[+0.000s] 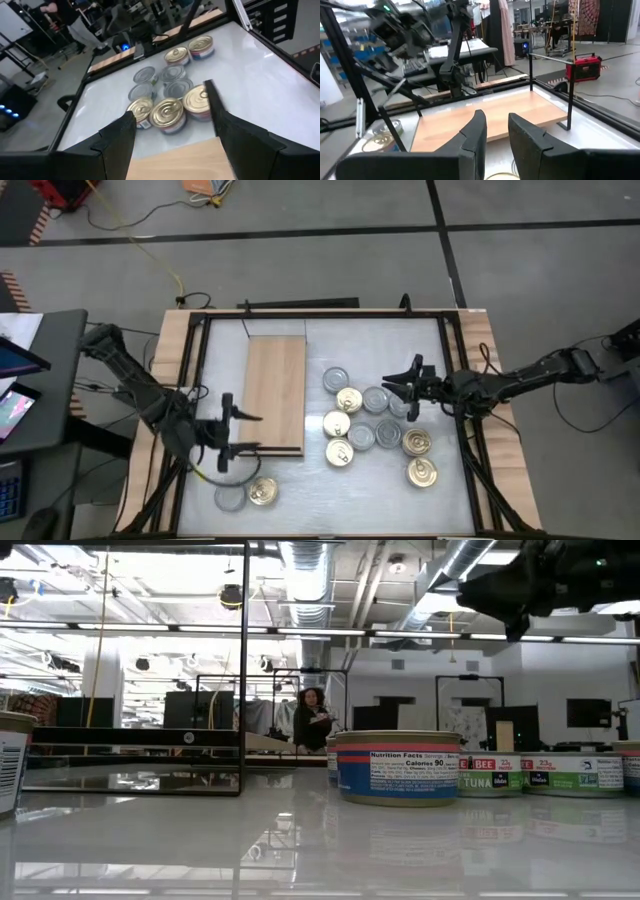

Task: Stack canned seafood by type on shelf
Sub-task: Put the blue-pink tuna can on the shelf

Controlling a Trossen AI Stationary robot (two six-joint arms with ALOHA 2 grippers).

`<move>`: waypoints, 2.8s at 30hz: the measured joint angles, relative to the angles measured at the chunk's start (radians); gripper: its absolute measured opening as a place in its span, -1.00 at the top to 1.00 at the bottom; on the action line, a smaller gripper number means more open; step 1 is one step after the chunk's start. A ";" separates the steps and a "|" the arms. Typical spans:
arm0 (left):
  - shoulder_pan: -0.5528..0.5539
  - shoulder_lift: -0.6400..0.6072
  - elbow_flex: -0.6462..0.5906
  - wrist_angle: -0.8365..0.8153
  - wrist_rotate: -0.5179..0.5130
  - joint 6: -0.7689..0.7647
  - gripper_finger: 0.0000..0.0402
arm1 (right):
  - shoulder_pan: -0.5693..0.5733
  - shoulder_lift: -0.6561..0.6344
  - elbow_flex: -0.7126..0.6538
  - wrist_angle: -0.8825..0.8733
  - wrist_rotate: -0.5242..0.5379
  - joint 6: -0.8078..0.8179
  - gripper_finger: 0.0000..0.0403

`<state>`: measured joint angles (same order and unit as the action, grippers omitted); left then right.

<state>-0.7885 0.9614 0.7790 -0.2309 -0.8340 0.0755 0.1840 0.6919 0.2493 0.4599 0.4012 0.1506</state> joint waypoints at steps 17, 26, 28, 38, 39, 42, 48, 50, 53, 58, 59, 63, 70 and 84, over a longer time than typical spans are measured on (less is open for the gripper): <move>-0.153 0.364 0.355 -0.423 0.173 -0.551 -0.33 | -0.009 0.296 0.178 -0.012 0.001 -0.048 0.46; -0.189 0.471 0.380 -0.431 0.183 -0.674 -0.33 | 0.069 0.354 0.253 -0.009 0.001 -0.133 0.46; -0.188 0.495 0.381 -0.431 0.199 -0.702 -0.33 | 0.079 0.370 0.254 -0.011 0.001 -0.133 0.46; -0.169 0.603 0.416 -0.408 0.280 -0.781 -0.31 | 0.120 0.462 0.254 -0.014 0.001 -0.047 0.46; -0.170 0.619 0.429 -0.409 0.280 -0.777 -0.29 | 0.128 0.464 0.254 -0.014 0.001 -0.047 0.46; -0.175 0.670 0.473 -0.409 0.291 -0.749 -0.25 | 0.151 0.465 0.255 -0.007 0.017 -0.050 0.46; -0.171 0.761 0.528 -0.474 0.309 -0.727 -0.18 | 0.179 0.438 0.255 -0.007 0.083 -0.078 0.46; -0.165 0.787 0.529 -0.474 0.309 -0.717 -0.18 | 0.184 0.433 0.255 -0.010 0.104 -0.081 0.46; -0.159 0.824 0.529 -0.476 0.322 -0.706 -0.17 | 0.185 0.432 0.255 -0.016 0.109 -0.083 0.46; -0.152 0.868 0.529 -0.517 0.403 -0.729 -0.17 | 0.185 0.432 0.255 -0.024 0.109 -0.083 0.46; -0.149 0.873 0.529 -0.528 0.420 -0.741 -0.17 | 0.185 0.432 0.255 -0.025 0.109 -0.083 0.46; -0.126 0.905 0.529 -0.540 0.446 -0.728 -0.17 | 0.184 0.432 0.255 -0.020 0.109 -0.083 0.46; -0.023 0.981 0.533 -0.441 0.390 -0.510 -0.17 | 0.182 0.432 0.255 -0.005 0.109 -0.096 0.46; 0.170 0.997 0.525 -0.028 0.352 -0.053 -0.17 | 0.250 0.398 0.255 -0.013 0.109 -0.098 0.46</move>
<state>-0.6183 1.9587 1.3041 -0.2591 -0.4821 0.0226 0.4338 1.0895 0.5045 0.4465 0.5102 0.0527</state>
